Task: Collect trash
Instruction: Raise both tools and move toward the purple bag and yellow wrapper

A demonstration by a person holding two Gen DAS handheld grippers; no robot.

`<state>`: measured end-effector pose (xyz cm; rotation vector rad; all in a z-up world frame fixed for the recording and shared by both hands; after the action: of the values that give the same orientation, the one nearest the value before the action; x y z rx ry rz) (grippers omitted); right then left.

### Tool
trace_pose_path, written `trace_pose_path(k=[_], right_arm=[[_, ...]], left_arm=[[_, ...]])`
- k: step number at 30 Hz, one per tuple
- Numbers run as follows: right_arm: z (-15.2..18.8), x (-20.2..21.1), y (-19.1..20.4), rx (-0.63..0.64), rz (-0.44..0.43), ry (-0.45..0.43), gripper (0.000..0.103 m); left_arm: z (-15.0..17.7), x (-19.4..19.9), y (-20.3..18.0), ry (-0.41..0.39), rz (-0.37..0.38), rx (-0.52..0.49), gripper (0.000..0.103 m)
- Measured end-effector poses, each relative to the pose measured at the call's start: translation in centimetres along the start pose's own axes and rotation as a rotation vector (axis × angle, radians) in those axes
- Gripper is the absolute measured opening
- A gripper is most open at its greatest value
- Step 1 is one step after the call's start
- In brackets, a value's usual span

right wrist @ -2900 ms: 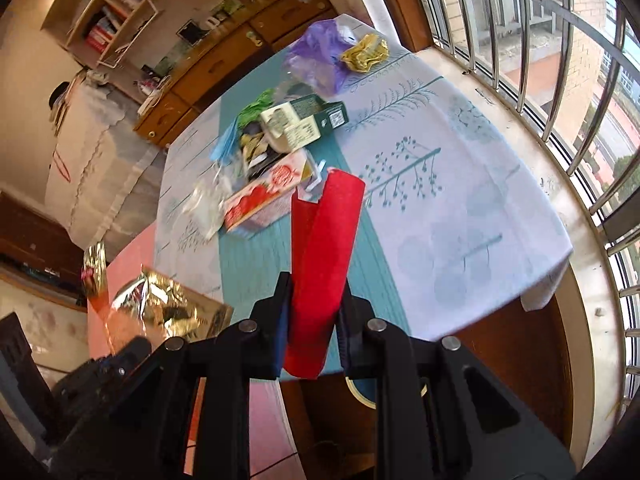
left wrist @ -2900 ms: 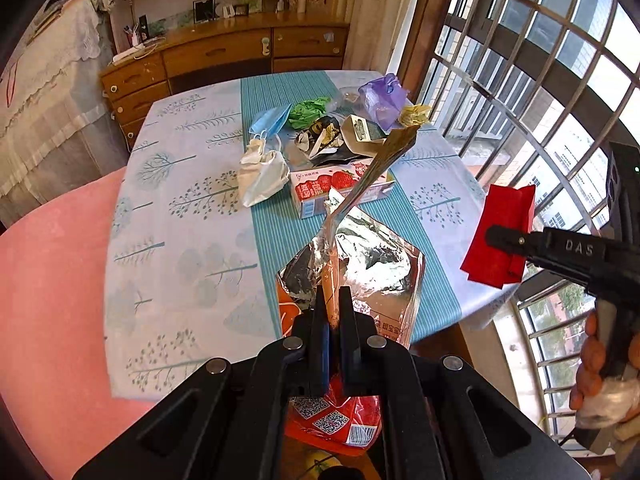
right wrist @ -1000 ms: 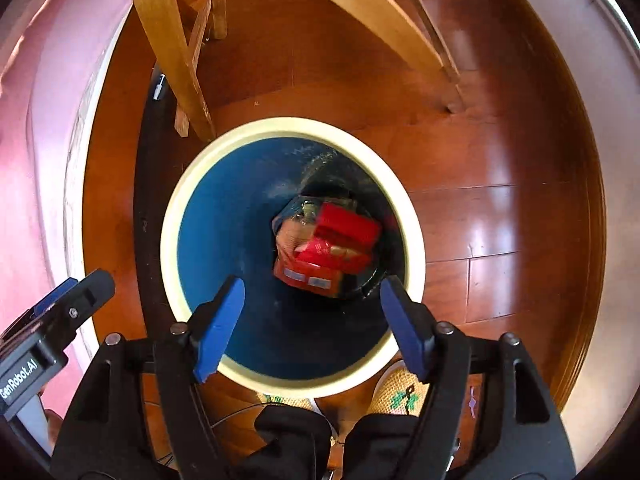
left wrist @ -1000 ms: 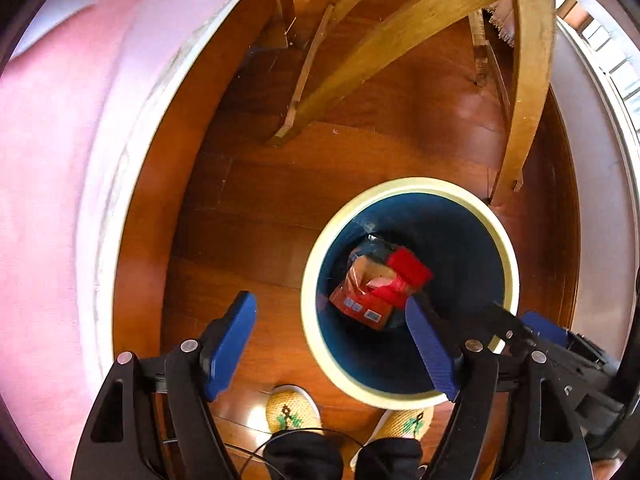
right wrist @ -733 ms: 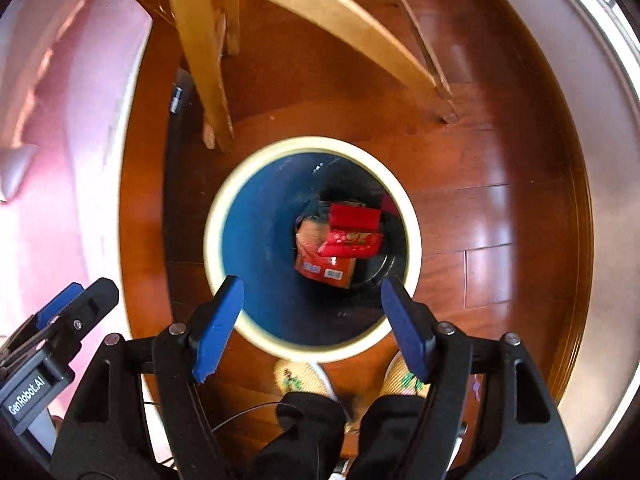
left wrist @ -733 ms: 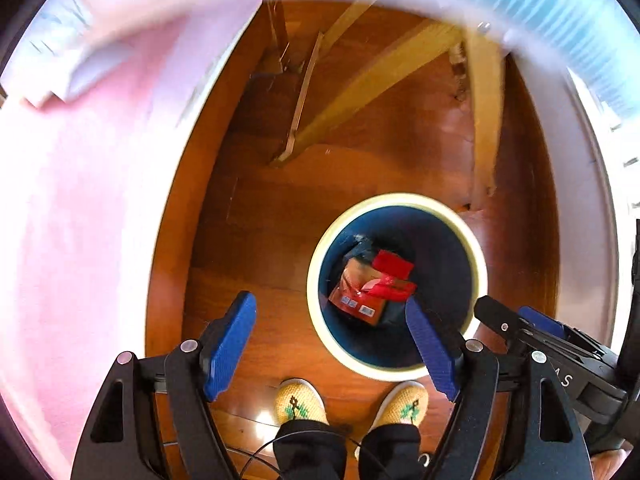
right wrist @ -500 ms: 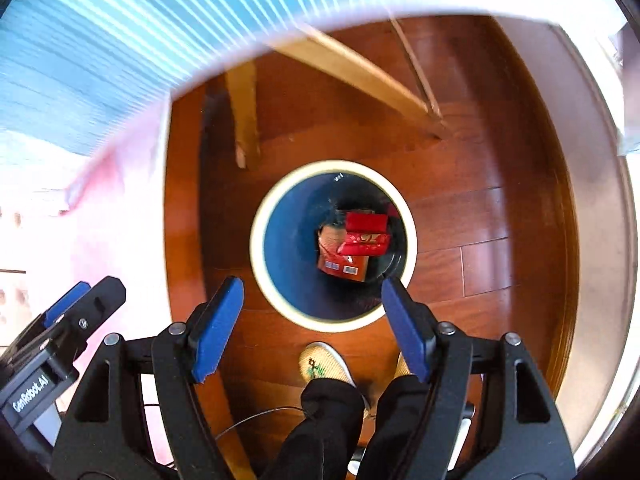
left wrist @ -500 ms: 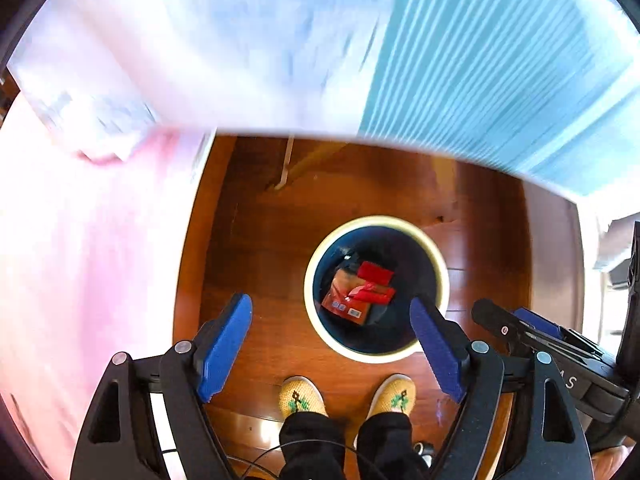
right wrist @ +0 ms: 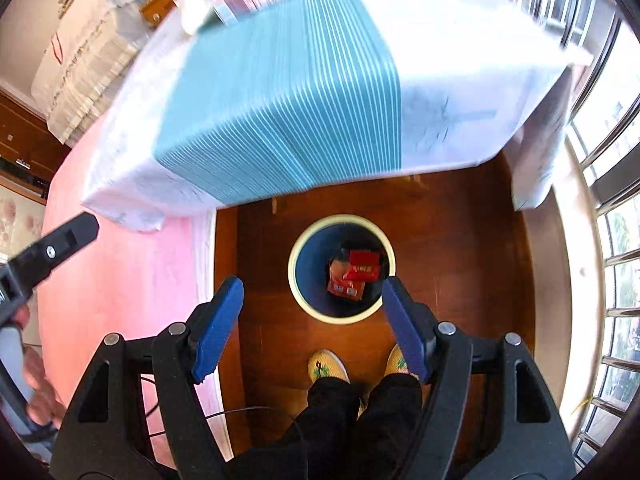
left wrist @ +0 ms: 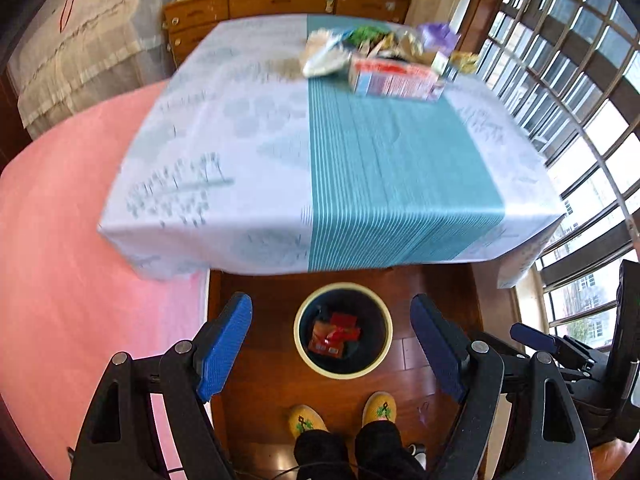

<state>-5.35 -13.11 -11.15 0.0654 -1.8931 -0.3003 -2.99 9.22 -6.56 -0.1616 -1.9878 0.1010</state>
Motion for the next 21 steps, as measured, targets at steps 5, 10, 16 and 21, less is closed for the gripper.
trace_pose_path(k=[5, 10, 16, 21], right_arm=[[-2.0, 4.7, 2.3, 0.010, 0.001, -0.082, 0.069], [-3.9, 8.7, 4.8, 0.032, 0.003, -0.193, 0.069], [-6.4, 12.0, 7.1, 0.042, 0.017, -0.277, 0.069], [-8.4, 14.0, 7.3, 0.041, 0.032, -0.328, 0.069]], left_arm=[[-3.0, 5.7, 0.2, -0.072, 0.011, -0.052, 0.083], [-5.5, 9.5, 0.7, -0.131, 0.015, -0.089, 0.083], [-8.3, 12.6, 0.8, -0.190, 0.020, -0.116, 0.083], [-10.5, 14.3, -0.5, -0.230, 0.028, -0.175, 0.083]])
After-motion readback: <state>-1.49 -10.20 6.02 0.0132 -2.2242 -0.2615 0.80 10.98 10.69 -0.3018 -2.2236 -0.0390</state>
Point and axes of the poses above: each gripper's, at about its wrist camera, not at the fingertips, and x roughly against the way its jaws point, y to its left, z to its underside, the point moved 1 cm from there along -x, roughly the way its jaws point, and after that the axes turned 1 degree about y, right-handed, at the moved point
